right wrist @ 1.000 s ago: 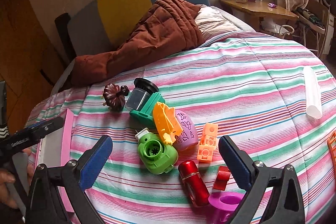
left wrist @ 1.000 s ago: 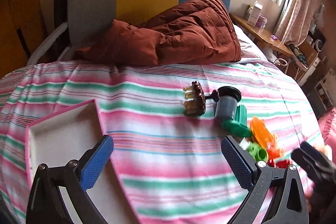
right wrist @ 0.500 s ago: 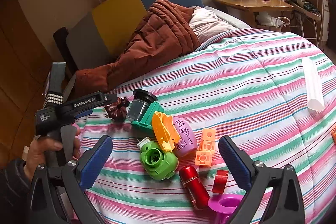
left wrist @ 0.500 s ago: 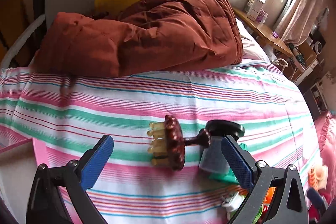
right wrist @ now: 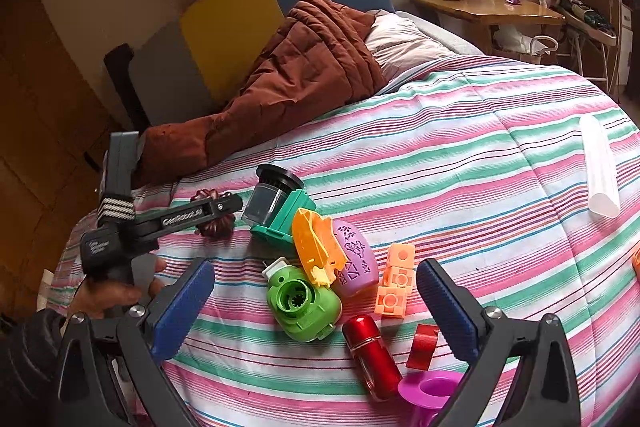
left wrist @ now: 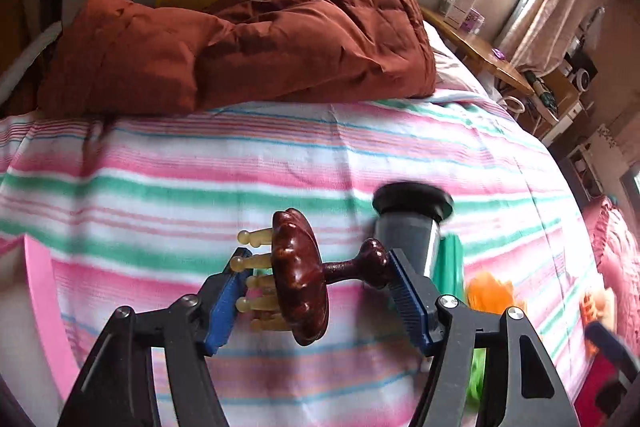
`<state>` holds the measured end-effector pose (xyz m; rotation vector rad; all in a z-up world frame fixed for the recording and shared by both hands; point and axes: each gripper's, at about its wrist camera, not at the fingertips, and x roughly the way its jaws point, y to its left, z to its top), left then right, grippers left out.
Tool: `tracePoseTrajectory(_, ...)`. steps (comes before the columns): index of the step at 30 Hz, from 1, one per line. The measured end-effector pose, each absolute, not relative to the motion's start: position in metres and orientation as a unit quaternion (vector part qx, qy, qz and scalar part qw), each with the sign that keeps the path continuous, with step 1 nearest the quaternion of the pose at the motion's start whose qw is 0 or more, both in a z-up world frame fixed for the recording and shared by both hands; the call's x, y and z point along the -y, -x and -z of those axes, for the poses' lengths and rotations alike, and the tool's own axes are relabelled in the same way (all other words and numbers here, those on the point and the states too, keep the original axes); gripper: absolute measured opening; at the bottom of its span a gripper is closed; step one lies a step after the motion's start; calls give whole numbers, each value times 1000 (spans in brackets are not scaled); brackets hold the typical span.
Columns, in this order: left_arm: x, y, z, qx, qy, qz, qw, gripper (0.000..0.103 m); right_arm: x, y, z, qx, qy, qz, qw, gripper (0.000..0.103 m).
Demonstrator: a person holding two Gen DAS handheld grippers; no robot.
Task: Organize rigid objects
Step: 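Close the left tool on the brown brush handle and lift it, then carry the brush toward the white tray with the left tool while the right tool grasps the black-lidded cup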
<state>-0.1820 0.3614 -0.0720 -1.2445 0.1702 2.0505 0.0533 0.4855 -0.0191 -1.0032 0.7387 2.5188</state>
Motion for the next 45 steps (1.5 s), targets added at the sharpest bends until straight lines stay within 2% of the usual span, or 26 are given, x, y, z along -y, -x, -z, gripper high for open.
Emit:
tracePoseTrajectory(10,-304,82,61,-123,446,-798,387,68,-485,-52,26,-253,366,-879,171,101)
tracePoseTrajectory(17,-272,36,46,-114,430,-798,408,68,-486,-50,31,-255,373,-875,172,97)
tracePoseTrajectory(20,-262,23,40,-115,422,-800,411,68,-484,-48,33,-252,376,-875,169,90)
tracePoseTrajectory(33,-215,3,15,-91,395,-823,398,68,-459,-34,40,-194,404,-882,143,80)
tracePoseTrajectory(45,-164,16,5,-59,394,-848,350,68,-464,-6,36,-228,416,-874,107,79)
